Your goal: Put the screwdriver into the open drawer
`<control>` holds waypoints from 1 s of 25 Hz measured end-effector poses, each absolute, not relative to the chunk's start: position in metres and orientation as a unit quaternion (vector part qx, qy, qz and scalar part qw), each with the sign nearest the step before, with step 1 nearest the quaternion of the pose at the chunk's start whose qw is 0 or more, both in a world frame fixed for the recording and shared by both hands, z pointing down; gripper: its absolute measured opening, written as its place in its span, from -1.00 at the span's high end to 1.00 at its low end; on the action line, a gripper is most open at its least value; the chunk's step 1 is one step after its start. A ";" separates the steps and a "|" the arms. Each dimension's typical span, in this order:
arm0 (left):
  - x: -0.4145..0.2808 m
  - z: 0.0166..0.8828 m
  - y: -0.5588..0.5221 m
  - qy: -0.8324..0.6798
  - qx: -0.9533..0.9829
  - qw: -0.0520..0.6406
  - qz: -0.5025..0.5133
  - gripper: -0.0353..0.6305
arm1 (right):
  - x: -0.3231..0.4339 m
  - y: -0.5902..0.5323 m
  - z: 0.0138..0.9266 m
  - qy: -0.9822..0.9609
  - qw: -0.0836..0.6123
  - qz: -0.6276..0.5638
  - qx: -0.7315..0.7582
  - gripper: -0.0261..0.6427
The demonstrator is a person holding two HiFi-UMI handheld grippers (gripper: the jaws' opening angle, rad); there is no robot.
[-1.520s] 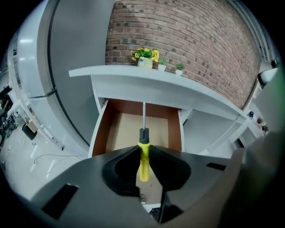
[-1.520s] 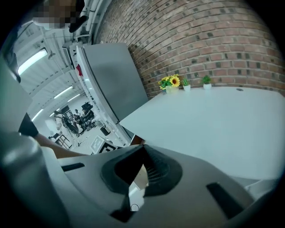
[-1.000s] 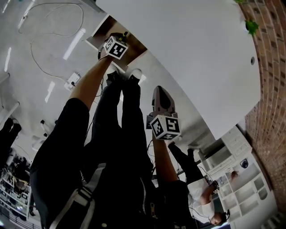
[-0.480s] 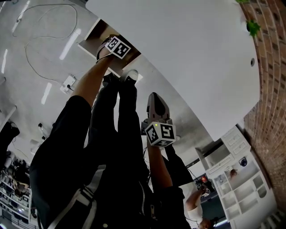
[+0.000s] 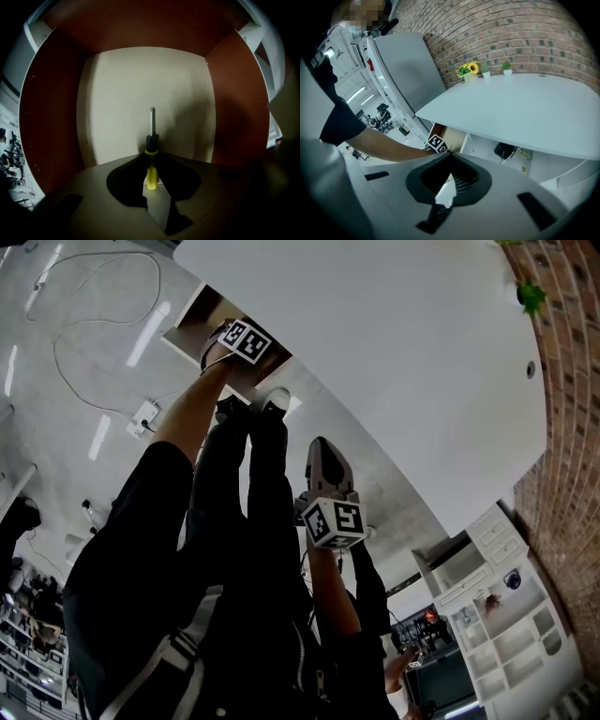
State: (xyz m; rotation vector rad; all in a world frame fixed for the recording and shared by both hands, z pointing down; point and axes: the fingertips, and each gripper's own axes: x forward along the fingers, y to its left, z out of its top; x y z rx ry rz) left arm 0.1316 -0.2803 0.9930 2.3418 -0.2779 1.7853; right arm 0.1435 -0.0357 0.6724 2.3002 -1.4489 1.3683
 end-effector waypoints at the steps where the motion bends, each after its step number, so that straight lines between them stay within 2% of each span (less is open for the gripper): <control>1: 0.130 0.993 -0.280 -0.093 0.787 0.096 0.603 0.65 | 0.143 -0.036 0.672 -0.477 0.048 0.448 0.755 0.90; 12: 0.122 0.945 -0.288 -0.096 0.808 0.094 0.574 0.63 | 0.140 -0.045 0.663 -0.490 0.033 0.438 0.753 0.90; 16: 0.117 0.907 -0.292 -0.108 0.826 0.098 0.545 0.64 | 0.141 -0.054 0.652 -0.500 0.042 0.426 0.753 0.90; 20: 0.102 0.858 -0.285 -0.112 0.846 0.101 0.511 0.76 | 0.141 -0.059 0.641 -0.510 0.058 0.413 0.752 0.90; 25: 0.092 0.790 -0.273 -0.110 0.871 0.094 0.470 0.80 | 0.149 -0.066 0.614 -0.532 0.066 0.390 0.749 0.90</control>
